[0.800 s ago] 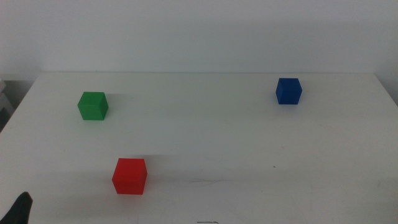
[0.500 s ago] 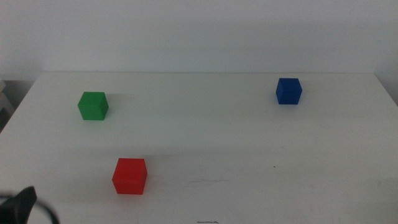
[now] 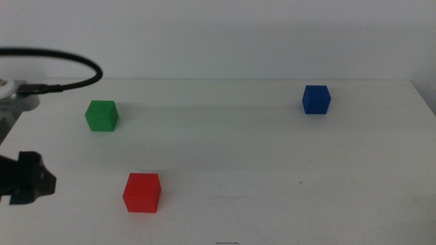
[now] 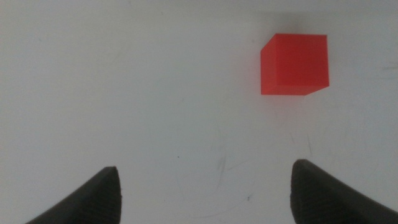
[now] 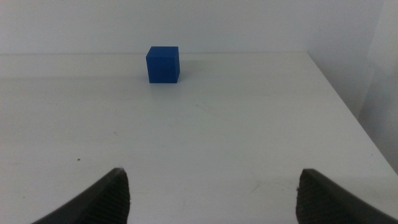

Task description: Stack red cubes first, then green, then blue cubes in a specific spot.

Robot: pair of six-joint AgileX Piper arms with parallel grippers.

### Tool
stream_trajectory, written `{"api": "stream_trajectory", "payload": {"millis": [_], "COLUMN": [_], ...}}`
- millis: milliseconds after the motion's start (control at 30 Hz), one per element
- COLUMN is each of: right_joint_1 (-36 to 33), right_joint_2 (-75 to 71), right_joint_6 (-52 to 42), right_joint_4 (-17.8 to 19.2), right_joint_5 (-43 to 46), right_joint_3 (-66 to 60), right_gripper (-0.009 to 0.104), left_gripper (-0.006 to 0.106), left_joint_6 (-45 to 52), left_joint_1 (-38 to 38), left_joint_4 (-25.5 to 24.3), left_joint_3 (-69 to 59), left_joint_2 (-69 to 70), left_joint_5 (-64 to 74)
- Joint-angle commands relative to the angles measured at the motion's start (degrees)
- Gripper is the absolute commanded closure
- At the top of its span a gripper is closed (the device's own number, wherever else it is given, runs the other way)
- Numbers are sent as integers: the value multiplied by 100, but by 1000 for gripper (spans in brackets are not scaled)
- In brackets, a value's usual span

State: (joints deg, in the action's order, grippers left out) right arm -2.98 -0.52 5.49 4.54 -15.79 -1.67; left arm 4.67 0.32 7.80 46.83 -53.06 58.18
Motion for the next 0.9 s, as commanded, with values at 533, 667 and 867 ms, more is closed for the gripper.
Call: {"api": "stream_trajectory", "payload": {"millis": [533,667,867], "right_joint_1": [-22,-22,-22], "right_joint_2": [-133,-133,-133], "right_joint_6": [-75,-75,-75], "right_joint_4": [75,75,75], "right_joint_5": [439,439,439], "right_joint_3": [105,105,105], "right_gripper": [22,22,22], "left_gripper": [8,8,8], "left_joint_6": [-735,-1479,-2383], "left_joint_1": [-825,-1516,-2390], "left_joint_4": [469,-170,-1023], "left_joint_3": [948,1330,1670], "left_joint_2": [-1652,-2261,-3130], "left_joint_5": [229,223,115]}}
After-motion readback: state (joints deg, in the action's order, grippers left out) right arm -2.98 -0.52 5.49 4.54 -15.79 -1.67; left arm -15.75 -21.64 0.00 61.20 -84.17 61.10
